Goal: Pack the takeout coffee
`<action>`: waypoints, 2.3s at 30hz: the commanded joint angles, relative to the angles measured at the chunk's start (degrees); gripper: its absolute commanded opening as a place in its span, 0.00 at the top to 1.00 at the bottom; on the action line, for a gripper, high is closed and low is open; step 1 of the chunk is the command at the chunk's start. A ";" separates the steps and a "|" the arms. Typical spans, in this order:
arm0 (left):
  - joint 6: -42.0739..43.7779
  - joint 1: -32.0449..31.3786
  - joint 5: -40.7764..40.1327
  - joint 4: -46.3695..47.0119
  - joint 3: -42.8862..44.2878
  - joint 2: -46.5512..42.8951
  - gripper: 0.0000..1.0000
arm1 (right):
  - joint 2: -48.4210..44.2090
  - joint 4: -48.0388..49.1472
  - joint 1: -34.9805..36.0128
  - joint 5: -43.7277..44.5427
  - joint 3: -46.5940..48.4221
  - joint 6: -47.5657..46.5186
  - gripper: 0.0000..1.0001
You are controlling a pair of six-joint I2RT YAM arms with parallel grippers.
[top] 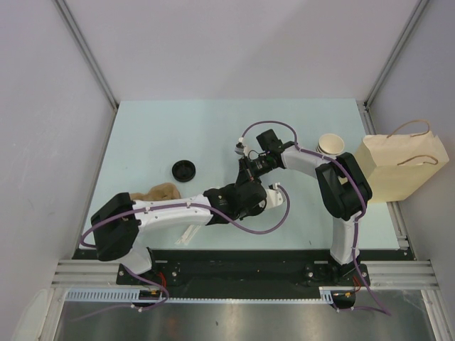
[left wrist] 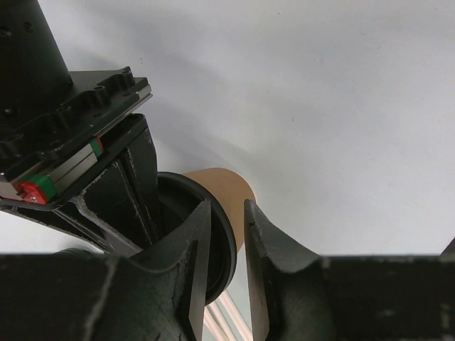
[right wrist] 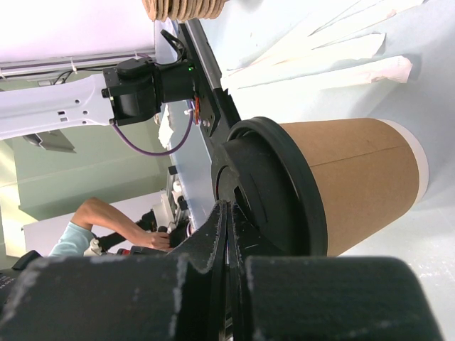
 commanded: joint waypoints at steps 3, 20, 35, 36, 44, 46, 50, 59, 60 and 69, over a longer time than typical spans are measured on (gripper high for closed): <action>-1.46 1.02 3.19 -4.49 -4.06 5.61 0.71 | 2.85 -0.93 0.15 9.58 -0.29 -3.70 1.00; -1.99 1.02 9.08 -7.39 -2.92 0.61 0.71 | 1.53 -1.90 1.64 10.29 -0.21 -5.02 1.00; -6.12 10.85 32.24 -11.17 6.22 -18.55 0.42 | -2.77 -0.32 2.26 7.48 -0.12 -5.02 1.00; -6.73 15.31 35.59 -11.78 6.22 -19.78 0.39 | -3.21 -0.15 2.26 7.30 -0.12 -4.93 1.00; -4.90 29.49 48.89 -13.18 6.66 -23.31 0.25 | -3.92 -1.72 1.47 3.79 4.01 -5.02 0.95; -4.81 32.04 50.65 -13.45 5.88 -23.65 0.17 | -4.70 -1.64 1.29 2.91 4.80 -4.76 0.89; -6.38 36.00 52.85 -9.78 2.01 -25.24 0.01 | -6.03 -1.99 0.76 1.50 7.61 -3.70 0.69; -2.53 33.56 45.39 -5.90 -2.74 -20.16 0.00 | -8.40 -4.79 -5.72 3.51 16.31 -1.68 0.33; -2.09 32.76 44.16 -5.81 -2.66 -19.45 0.00 | -8.57 -5.32 -6.44 4.39 16.84 -2.37 0.20; 0.29 25.99 35.28 -3.61 -1.52 -11.36 0.01 | -13.05 -5.77 -12.15 7.65 14.04 -3.17 0.00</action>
